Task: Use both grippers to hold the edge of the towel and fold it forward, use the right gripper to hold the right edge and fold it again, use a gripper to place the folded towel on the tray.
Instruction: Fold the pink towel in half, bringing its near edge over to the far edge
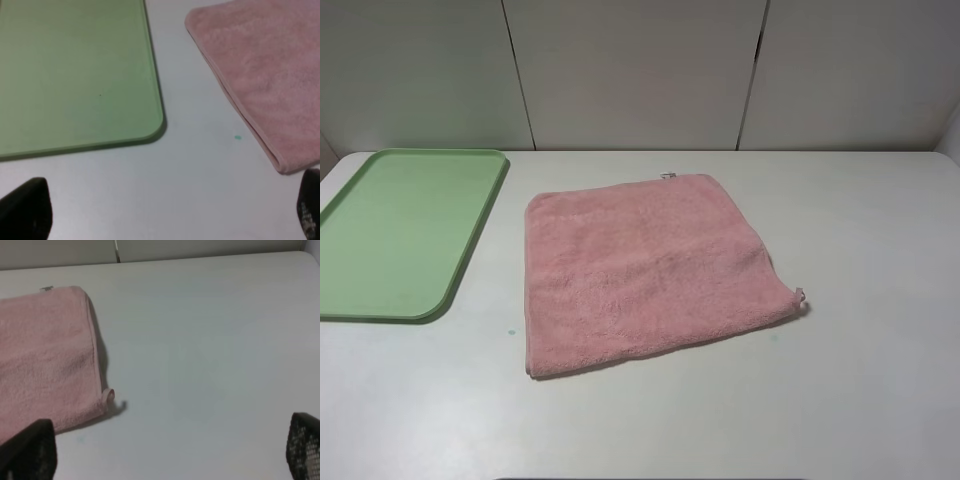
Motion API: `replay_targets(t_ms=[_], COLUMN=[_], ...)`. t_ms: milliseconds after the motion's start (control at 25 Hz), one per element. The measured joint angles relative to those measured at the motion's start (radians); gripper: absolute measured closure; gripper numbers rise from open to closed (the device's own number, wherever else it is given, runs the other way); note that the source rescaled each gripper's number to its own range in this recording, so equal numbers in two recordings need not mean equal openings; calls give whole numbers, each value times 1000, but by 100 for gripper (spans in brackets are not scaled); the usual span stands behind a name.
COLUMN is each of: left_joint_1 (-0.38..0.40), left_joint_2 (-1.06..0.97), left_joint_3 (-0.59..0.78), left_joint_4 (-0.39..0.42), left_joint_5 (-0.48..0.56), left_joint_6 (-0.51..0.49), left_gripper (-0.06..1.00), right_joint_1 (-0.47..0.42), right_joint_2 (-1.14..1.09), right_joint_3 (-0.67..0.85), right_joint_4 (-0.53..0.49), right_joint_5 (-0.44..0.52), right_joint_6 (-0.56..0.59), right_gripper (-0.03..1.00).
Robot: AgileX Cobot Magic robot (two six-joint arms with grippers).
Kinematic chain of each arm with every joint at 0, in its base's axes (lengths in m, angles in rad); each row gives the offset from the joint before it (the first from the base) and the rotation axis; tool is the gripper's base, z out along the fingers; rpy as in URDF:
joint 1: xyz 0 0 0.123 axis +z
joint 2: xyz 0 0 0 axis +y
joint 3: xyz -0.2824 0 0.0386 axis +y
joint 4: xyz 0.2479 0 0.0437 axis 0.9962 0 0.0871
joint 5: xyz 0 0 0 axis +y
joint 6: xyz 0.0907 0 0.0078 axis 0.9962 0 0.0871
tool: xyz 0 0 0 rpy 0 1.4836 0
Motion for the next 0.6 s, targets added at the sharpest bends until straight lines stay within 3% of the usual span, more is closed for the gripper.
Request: replay_targets(t_ms=[600], left_joint_1=[0], left_joint_2=[0], left_joint_3=[0], left_joint_4=[0], left_joint_5=[0], left_joint_6=[0], left_gripper=[-4], right_joint_1=[0], right_joint_2=[0], right_joint_3=[0], right_joint_4=[0], right_joint_5=[0], right_joint_6=[0], right_gripper=[-3])
